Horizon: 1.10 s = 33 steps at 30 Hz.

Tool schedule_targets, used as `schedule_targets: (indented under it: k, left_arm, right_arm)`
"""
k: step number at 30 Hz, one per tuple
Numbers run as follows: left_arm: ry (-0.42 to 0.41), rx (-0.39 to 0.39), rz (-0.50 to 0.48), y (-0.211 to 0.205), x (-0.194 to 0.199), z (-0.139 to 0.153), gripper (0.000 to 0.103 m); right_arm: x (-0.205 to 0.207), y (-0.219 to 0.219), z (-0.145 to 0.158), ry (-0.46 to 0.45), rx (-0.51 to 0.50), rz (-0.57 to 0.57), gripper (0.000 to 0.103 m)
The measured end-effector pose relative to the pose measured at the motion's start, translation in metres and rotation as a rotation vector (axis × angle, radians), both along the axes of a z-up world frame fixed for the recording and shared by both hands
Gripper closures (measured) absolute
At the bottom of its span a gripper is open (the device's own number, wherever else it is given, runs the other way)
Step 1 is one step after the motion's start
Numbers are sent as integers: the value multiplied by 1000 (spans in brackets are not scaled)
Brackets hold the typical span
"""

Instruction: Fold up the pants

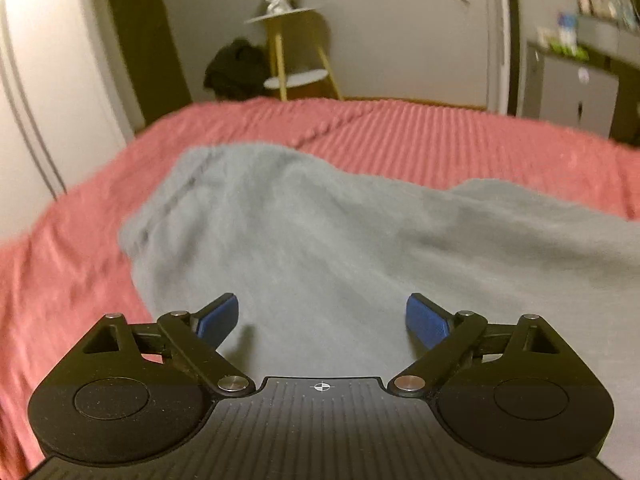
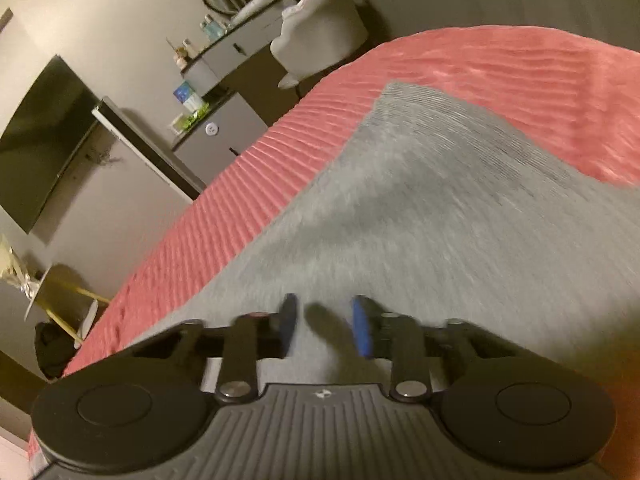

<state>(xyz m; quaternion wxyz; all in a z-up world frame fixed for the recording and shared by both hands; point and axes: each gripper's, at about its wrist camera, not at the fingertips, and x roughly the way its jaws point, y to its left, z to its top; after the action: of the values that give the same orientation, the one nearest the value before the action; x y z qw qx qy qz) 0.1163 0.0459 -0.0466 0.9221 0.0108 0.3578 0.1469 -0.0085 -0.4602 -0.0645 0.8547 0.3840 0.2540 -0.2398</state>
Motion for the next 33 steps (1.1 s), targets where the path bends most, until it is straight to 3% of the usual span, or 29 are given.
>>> schedule_targets:
  k: [1, 4, 8, 9, 11, 12, 14, 15, 16, 20, 23, 24, 25, 27, 31, 33]
  left_arm:
    - [-7, -26, 13, -3, -4, -2, 8]
    - [-16, -78, 43, -12, -5, -19, 7]
    - [-14, 48, -4, -27, -7, -33, 6]
    - [-21, 74, -19, -29, -7, -34, 5]
    - [-26, 76, -18, -30, -7, -36, 3]
    - [-26, 57, -2, -28, -6, -38, 2]
    - [-25, -1, 28, -21, -4, -39, 0]
    - [-26, -24, 37, -18, -5, -38, 0]
    - [-26, -36, 38, -14, -5, -38, 0]
    - [-10, 0, 13, -17, -11, -34, 0]
    - [9, 25, -5, -23, -18, -29, 0]
    - [15, 22, -13, -25, -21, -27, 0]
    - [17, 8, -25, -27, -23, -25, 0]
    - [21, -39, -63, -28, -27, -21, 0]
    - [7, -88, -144, -34, -32, -17, 0]
    - [2, -92, -173, -38, -32, -16, 0]
  right_arm:
    - [9, -3, 0, 25, -23, -1, 102]
    - [34, -32, 1, 54, -71, -7, 103]
    - [17, -60, 33, 137, -238, -217, 103]
    - [-2, -62, 42, 103, -234, -271, 101]
    - [-38, -58, 49, 2, -163, -275, 96]
    - [-59, -53, 47, -47, -110, -238, 93]
    - [-94, -45, 36, -84, -35, -216, 73]
    - [-113, -43, 28, -81, 10, -239, 50]
    - [-132, -41, 21, -87, 43, -271, 43]
    - [-186, -40, 3, -126, 102, -382, 43]
    - [-200, -49, -11, -228, 209, -371, 44]
    - [-196, -53, -13, -218, 214, -346, 45]
    - [-195, -55, -14, -202, 214, -329, 54]
    - [-187, -55, -15, -177, 194, -284, 60]
    - [-171, -50, -15, -131, 201, -210, 63]
    - [-165, -48, -11, -140, 194, -181, 57]
